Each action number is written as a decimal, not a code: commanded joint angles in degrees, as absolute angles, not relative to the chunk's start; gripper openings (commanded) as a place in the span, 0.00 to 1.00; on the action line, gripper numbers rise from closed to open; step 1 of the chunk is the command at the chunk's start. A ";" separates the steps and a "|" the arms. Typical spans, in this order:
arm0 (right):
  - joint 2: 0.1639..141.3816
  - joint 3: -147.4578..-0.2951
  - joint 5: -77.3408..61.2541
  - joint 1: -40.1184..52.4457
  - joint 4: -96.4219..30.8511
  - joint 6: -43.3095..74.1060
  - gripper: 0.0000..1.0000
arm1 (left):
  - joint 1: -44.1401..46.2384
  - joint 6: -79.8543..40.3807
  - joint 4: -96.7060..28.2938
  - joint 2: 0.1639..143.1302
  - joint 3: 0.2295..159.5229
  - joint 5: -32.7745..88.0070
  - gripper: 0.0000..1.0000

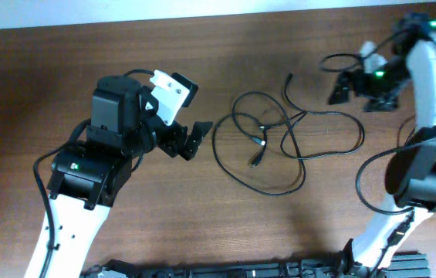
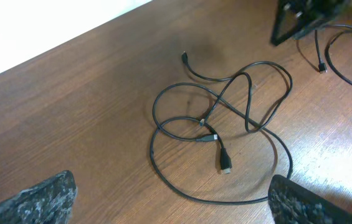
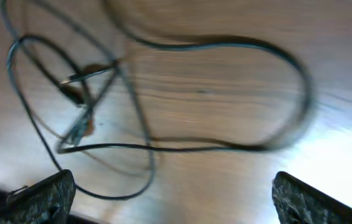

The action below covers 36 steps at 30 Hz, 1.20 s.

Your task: Untangle cables

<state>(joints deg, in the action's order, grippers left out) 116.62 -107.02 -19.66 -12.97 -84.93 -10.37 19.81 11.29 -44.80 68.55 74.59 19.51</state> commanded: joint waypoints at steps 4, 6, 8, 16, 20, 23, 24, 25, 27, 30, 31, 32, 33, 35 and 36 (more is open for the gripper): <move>116.84 -99.66 -21.78 -1.89 -79.35 -13.34 0.99 | 19.73 10.96 -44.69 67.79 75.00 20.32 0.99; 116.84 -97.08 -21.69 1.21 -77.95 -13.28 0.99 | 19.73 10.96 -44.69 67.79 75.00 20.32 0.99; 116.84 -95.31 -21.71 3.07 -77.03 -13.28 0.99 | 19.73 10.96 -44.69 67.79 75.00 20.32 0.99; 116.84 -86.48 -21.89 7.81 -73.10 -13.26 0.88 | 19.73 10.96 -44.69 67.79 75.00 20.32 0.99; 116.84 -83.40 -21.89 8.29 -70.96 -13.21 0.39 | 19.73 10.96 -44.69 67.79 75.00 20.32 0.99; 116.84 -83.44 -21.89 8.29 -68.51 -11.73 0.04 | 19.73 10.96 -44.69 67.79 75.00 20.32 0.99; 116.84 -83.44 -21.91 8.29 -67.81 -10.83 0.04 | 19.73 10.96 -44.69 67.79 75.00 20.32 0.99; 116.84 -83.44 -21.91 8.29 -67.09 -9.96 0.04 | 19.73 10.96 -44.69 67.79 75.00 20.32 0.99; 116.84 -83.57 -22.11 8.29 -66.11 -9.98 0.04 | 19.73 10.96 -44.69 67.79 75.00 20.32 0.99; 116.84 -83.57 -22.09 8.29 -65.19 -10.02 0.06 | 19.73 10.96 -44.69 67.79 75.00 20.32 0.99; 116.84 -83.57 -22.09 8.29 -65.06 -10.02 0.08 | 19.73 10.96 -44.69 67.79 75.00 20.32 0.99; 116.84 -83.57 -22.04 8.29 -65.06 -10.07 0.12 | 19.73 10.96 -44.69 67.79 75.00 20.32 0.99; 116.84 -83.59 -21.87 8.23 -65.06 -10.07 0.17 | 19.73 10.96 -44.69 67.79 75.00 20.32 0.99; 116.84 -83.77 -21.87 8.23 -65.10 -10.07 0.19 | 19.73 10.96 -44.69 67.79 75.00 20.32 0.99; 116.84 -84.27 -21.91 8.23 -65.28 -10.04 0.20 | 19.73 10.96 -44.69 67.79 75.00 20.32 0.99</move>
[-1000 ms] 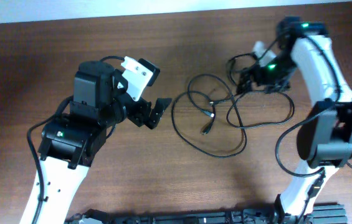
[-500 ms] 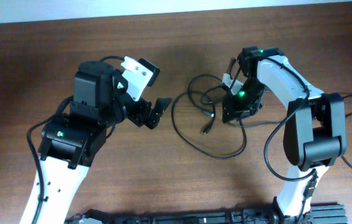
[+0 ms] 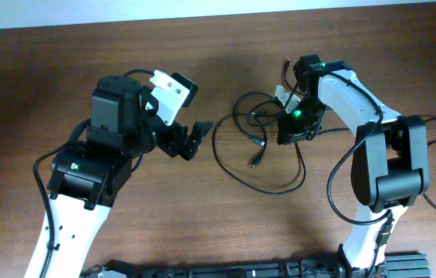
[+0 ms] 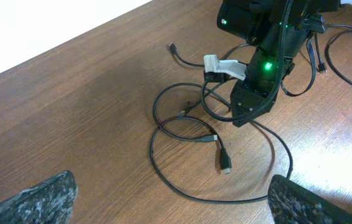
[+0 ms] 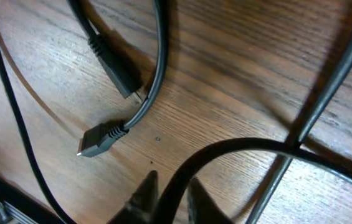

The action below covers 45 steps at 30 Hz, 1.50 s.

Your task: Untangle cables

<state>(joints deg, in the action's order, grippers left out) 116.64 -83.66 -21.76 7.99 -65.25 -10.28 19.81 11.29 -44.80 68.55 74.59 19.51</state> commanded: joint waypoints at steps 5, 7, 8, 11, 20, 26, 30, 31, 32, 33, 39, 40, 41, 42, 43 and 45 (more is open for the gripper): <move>116.31 -93.14 -21.80 8.23 -70.81 -10.04 0.50 | 19.73 10.96 -44.69 67.79 75.00 20.32 0.99; 115.90 -99.53 -21.54 8.23 -73.60 -10.04 0.63 | 19.73 10.96 -44.69 67.79 75.00 20.32 0.99; 115.87 -102.28 -20.82 8.25 -74.56 -10.02 0.67 | 19.73 10.96 -44.69 67.79 75.00 20.32 0.99; 115.85 -107.20 -19.84 8.25 -75.88 -10.02 0.75 | 19.73 10.96 -44.69 67.79 75.00 20.32 0.99; 115.85 -108.97 -15.57 8.21 -75.72 -10.02 0.94 | 19.73 10.96 -44.69 67.79 75.00 20.32 0.99; 115.85 -108.97 -4.80 8.19 -78.78 -3.97 0.99 | 19.73 10.96 -44.69 67.79 75.00 20.32 0.99; 115.87 -108.97 -4.86 8.19 -86.46 -4.23 0.99 | 19.73 10.96 -44.69 67.79 75.00 20.32 0.99; 115.87 -108.97 -4.84 8.19 -87.99 -4.25 0.99 | 19.73 10.96 -44.69 67.79 75.00 20.32 0.99; 115.87 -108.97 -4.84 8.19 -89.41 -4.25 0.99 | 19.73 10.96 -44.69 67.79 75.00 20.32 0.99; 115.87 -108.97 -4.89 8.19 -90.96 -4.23 0.99 | 19.73 10.96 -44.69 67.79 75.00 20.32 0.99; 115.87 -108.97 -5.54 8.21 -91.11 -4.19 0.43 | 19.73 10.96 -44.69 67.79 75.00 20.32 0.99; 115.87 -108.97 -5.58 8.21 -90.98 -4.19 0.25 | 19.73 10.96 -44.69 67.79 75.00 20.32 0.99; 115.87 -108.97 -5.65 8.25 -90.83 -4.19 0.22 | 19.73 10.96 -44.69 67.79 75.00 20.32 0.99; 115.87 -108.97 -5.74 8.25 -90.63 -4.19 0.30 | 19.73 10.96 -44.69 67.79 75.00 20.32 0.99; 115.87 -108.97 -5.74 8.25 -90.61 -4.19 0.66 | 19.73 10.96 -44.69 67.79 75.00 20.32 0.99; 115.87 -108.97 -5.74 8.25 -90.61 -4.19 0.96 | 19.73 10.96 -44.69 67.79 75.00 20.32 0.99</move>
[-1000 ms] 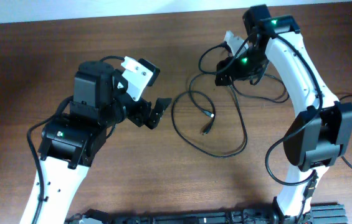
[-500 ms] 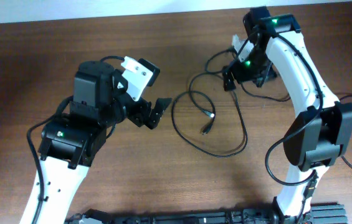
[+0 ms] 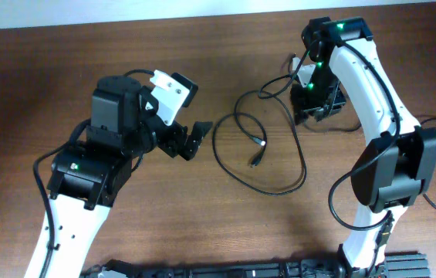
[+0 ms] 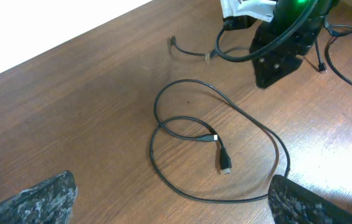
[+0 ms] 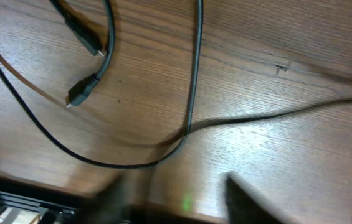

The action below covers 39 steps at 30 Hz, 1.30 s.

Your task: Untangle cables

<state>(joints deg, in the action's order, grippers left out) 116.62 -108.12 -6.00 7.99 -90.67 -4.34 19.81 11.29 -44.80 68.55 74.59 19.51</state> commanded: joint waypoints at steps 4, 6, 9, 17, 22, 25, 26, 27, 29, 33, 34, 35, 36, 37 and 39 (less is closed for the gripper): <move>115.87 -108.97 -5.74 8.25 -90.63 -4.16 0.99 | 19.73 10.96 -44.69 67.79 75.00 20.32 0.99; 115.87 -108.97 -5.76 8.25 -90.65 -4.12 0.99 | 19.73 10.96 -44.69 67.79 75.00 20.32 0.99; 115.87 -108.97 -5.98 8.25 -91.00 -3.97 0.84 | 19.73 10.96 -44.69 67.79 75.00 20.32 0.99; 115.87 -108.97 -3.70 8.25 -97.34 1.17 0.99 | 19.73 10.96 -44.69 67.79 75.00 20.32 0.99; 115.87 -108.81 -3.88 8.25 -97.36 1.13 0.99 | 19.73 10.96 -44.69 67.79 75.00 20.32 0.99; 115.87 -108.81 -6.13 8.25 -97.36 -0.23 0.99 | 19.73 10.96 -44.69 67.79 75.00 20.32 0.99; 115.85 -108.81 -8.67 8.27 -97.36 -1.85 0.99 | 19.73 10.96 -44.69 67.79 75.00 20.32 0.99; 115.85 -108.81 -11.29 8.29 -97.36 -3.29 0.99 | 19.73 10.96 -44.69 67.79 75.00 20.32 0.99; 115.81 -108.81 -18.85 8.32 -97.36 -7.20 0.99 | 19.73 10.96 -44.69 67.79 75.00 20.32 0.99; 115.77 -108.81 -28.67 9.45 -97.36 -7.29 0.99 | 19.73 10.96 -44.69 67.79 75.00 20.32 0.99; 115.77 -108.81 -33.12 9.91 -97.36 -7.31 0.99 | 19.73 10.96 -44.69 67.79 75.00 20.32 0.99; 115.77 -108.81 -37.36 10.37 -97.36 -7.31 0.99 | 19.73 10.96 -44.69 67.79 75.00 20.32 0.99; 115.77 -108.81 -40.23 10.79 -97.34 -7.29 0.99 | 19.73 10.96 -44.69 67.79 75.00 20.32 0.99; 115.77 -108.81 -43.13 10.94 -97.34 -7.29 0.99 | 19.73 10.96 -44.69 67.79 75.00 20.32 0.99; 115.77 -108.81 -45.47 10.87 -97.34 -7.25 0.99 | 19.73 10.96 -44.69 67.79 75.00 20.32 0.99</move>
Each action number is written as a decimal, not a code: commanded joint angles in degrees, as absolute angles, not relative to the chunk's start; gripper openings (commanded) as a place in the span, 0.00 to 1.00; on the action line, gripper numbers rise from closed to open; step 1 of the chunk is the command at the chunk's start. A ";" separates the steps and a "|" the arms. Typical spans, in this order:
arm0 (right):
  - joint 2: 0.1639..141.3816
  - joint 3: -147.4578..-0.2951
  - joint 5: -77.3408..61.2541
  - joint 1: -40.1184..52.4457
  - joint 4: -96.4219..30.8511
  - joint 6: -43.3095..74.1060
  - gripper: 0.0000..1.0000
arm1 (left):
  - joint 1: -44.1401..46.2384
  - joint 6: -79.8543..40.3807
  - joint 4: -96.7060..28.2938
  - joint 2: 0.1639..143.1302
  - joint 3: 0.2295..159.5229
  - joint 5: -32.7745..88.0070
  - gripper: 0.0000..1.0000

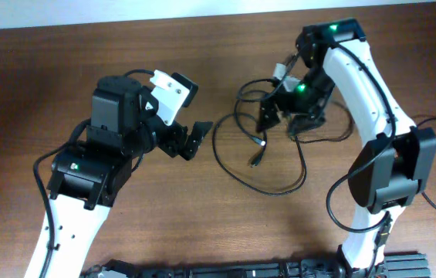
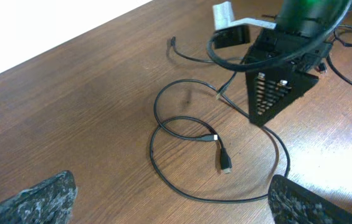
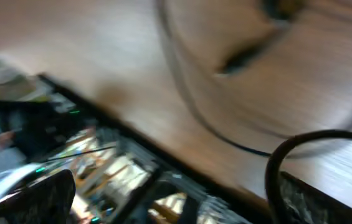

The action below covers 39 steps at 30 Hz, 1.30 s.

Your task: Untangle cables

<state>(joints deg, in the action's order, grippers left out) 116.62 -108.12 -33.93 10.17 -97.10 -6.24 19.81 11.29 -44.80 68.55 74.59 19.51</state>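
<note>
A long black cable point(image 1: 255, 160) lies in a wide loop mid-table, its two plugs point(image 2: 225, 165) inside the loop. A second, thinner black cable point(image 1: 333, 140) runs around my right gripper point(image 1: 278, 120) and back toward its free end point(image 2: 188, 57). The right gripper hangs tilted over the loop's far side, fingers spread wide and holding nothing. In the blurred right wrist view a bend of cable point(image 3: 274, 163) rests beside the right finger point(image 3: 316, 202). My left gripper point(image 1: 189, 140) stands open to the left of the loop, touching nothing.
The brown wooden table point(image 1: 32, 85) ends at a white wall along the back. More black cables point(image 1: 434, 123) trail off the right edge past the right arm's base. A dark rail point(image 1: 225, 270) runs along the front edge.
My right gripper has moved left from the back right to over the loop's far side and tilted. Its fingers now stand wide apart. The thin cable came with it. The left arm has not moved.
Both cables lay tangled mid-table with the right gripper off at the far right. Then it was shut on the thin cable in the tangle. Then it stood at the back right with that cable pulled off the loop. Now it is open over the loop.
</note>
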 commanded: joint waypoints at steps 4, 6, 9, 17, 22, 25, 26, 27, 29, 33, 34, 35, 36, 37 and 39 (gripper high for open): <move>115.77 -108.81 -42.54 11.00 -97.32 7.27 0.99 | 19.73 10.96 -44.69 67.79 75.00 20.32 0.99; 115.77 -108.81 -33.34 10.85 -97.36 17.91 0.99 | 19.73 10.96 -44.69 67.79 75.00 20.32 0.99; 115.77 -108.75 -12.19 10.87 -97.36 37.30 0.99 | 19.73 10.96 -44.69 67.79 75.00 20.32 0.99; 115.79 -108.64 -2.74 10.87 -97.36 45.89 0.99 | 19.73 10.96 -44.69 67.79 75.00 20.32 0.99; 115.79 -108.64 -32.82 10.94 -97.36 20.08 0.99 | 19.73 10.96 -44.69 67.79 75.00 20.32 0.99; 115.79 -108.57 -21.28 10.85 -97.36 27.90 0.99 | 19.73 10.96 -44.69 67.79 75.00 20.32 0.99; 115.79 -108.40 -14.59 10.87 -97.36 34.26 0.99 | 19.73 10.96 -44.69 67.79 75.00 20.32 0.99; 115.79 -108.20 -8.91 10.92 -97.36 39.57 0.99 | 19.73 10.96 -44.69 67.79 75.00 20.32 0.99; 115.81 -107.50 -2.33 10.92 -97.34 47.35 0.99 | 19.73 10.96 -44.69 67.79 75.00 20.32 0.99; 115.81 -105.80 -1.74 10.90 -97.34 49.01 0.99 | 19.73 10.96 -44.69 67.79 75.00 20.32 0.99; 115.81 -105.54 -1.21 10.87 -97.36 50.02 0.99 | 19.73 10.96 -44.69 67.79 75.00 20.32 0.99; 115.81 -105.36 -0.51 10.87 -97.36 51.66 0.99 | 19.73 10.96 -44.69 67.79 75.00 20.32 0.99; 115.81 -105.36 -0.10 10.87 -97.36 53.41 0.99 | 19.73 10.96 -44.69 67.79 75.00 20.32 0.99; 115.81 -105.36 0.49 10.87 -97.36 55.44 0.99 | 19.73 10.96 -44.69 67.79 75.00 20.32 0.99; 115.81 -105.38 2.81 10.87 -97.27 61.47 0.99 | 19.73 10.96 -44.69 67.79 75.00 20.32 0.99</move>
